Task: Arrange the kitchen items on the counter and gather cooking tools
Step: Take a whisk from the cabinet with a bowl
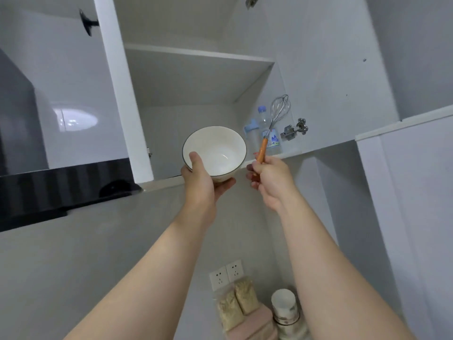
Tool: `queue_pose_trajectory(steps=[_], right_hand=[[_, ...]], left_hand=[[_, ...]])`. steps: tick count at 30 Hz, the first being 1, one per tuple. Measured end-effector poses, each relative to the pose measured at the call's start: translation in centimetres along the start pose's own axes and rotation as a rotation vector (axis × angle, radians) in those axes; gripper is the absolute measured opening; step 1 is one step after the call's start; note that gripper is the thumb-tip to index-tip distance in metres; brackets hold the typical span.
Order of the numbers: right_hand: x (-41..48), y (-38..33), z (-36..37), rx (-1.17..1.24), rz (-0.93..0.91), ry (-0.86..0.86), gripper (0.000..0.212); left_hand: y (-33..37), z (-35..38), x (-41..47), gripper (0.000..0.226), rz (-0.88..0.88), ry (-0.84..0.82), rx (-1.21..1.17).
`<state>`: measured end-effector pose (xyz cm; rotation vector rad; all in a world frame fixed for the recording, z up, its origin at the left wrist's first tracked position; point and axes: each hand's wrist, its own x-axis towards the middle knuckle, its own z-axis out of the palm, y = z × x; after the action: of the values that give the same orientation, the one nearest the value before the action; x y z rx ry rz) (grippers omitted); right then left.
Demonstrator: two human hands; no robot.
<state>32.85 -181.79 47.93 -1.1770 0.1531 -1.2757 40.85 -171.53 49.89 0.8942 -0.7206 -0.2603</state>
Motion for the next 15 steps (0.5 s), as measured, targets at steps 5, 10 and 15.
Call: queue_pose_trajectory(steps=[5,10,15], right_hand=[[-3.8,2.6,-4.0,-0.307,0.201,-0.076,0.028],[-6.7,6.4,-8.0,-0.467,0.289,0.045,0.02],[-9.9,10.8,-11.5,-0.588,0.312,0.036,0.021]], left_hand=[[-3.8,-0.8,-3.8,0.043,-0.11,-0.048,0.043],[-8.7,-2.5,-7.2,0.036,-0.233,0.007,0.026],[-14.1,-6.5,-10.3,0.043,-0.372,0.107,0.049]])
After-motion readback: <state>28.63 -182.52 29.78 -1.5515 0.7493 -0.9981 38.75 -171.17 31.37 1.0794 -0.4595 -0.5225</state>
